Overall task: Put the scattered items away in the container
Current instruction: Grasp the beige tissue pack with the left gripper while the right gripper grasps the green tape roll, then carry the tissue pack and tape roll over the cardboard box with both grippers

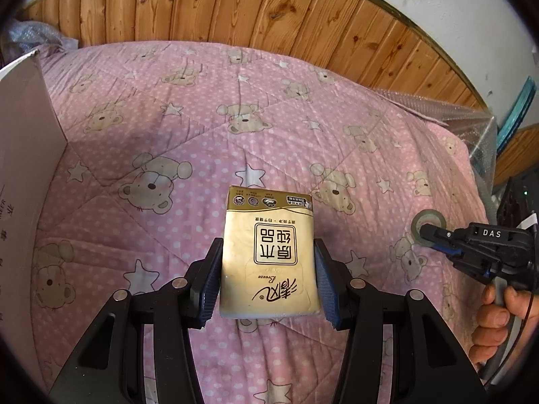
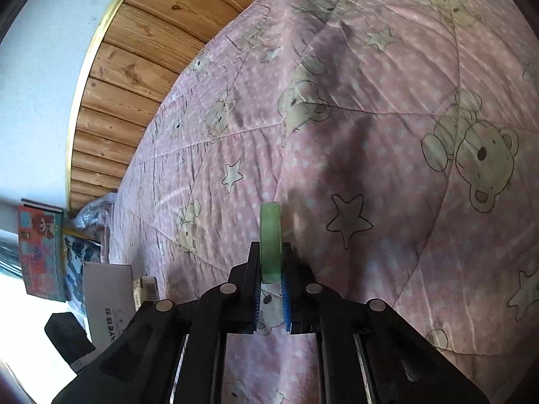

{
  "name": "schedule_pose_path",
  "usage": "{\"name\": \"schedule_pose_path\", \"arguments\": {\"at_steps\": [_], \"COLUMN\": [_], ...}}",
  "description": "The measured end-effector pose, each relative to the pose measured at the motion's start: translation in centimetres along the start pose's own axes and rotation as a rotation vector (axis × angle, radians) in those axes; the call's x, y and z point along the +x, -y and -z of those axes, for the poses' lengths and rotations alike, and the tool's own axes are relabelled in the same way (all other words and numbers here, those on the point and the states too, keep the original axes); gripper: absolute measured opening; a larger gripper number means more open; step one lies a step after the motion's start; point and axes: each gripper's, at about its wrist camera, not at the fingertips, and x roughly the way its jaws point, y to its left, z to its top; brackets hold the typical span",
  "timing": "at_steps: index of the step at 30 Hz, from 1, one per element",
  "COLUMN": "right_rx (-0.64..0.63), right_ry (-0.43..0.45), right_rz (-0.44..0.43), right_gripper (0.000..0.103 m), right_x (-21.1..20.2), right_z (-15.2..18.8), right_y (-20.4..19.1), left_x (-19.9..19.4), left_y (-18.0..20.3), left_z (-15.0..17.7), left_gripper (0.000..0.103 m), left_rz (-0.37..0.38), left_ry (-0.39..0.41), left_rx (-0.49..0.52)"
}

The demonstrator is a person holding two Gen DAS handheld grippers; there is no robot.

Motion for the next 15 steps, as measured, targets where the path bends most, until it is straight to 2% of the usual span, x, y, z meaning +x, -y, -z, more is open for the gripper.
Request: {"name": "schedule_pose_path", "arguments": {"at_steps": [6,15], "right_rx": [-0.152,-0.366], "right_ry": [0.015,0.004], "right_rz": [-0.015,-0.059], "right_gripper": [0.011,0.011], "right_x": [-1.5,-2.6], "right_z": [1.5,6.5], "right_y": [-4.7,-11.3], "left_x": [-3.7,-9.4], "left_y": [-0.5,-1.6], "left_z": [-0.1,0.9], "left_gripper": [0.053,0.053], "left_rz": [0.034,0.045], "left_ry": [0.035,0.074], "left_rx": [-0.011,-0.012]}}
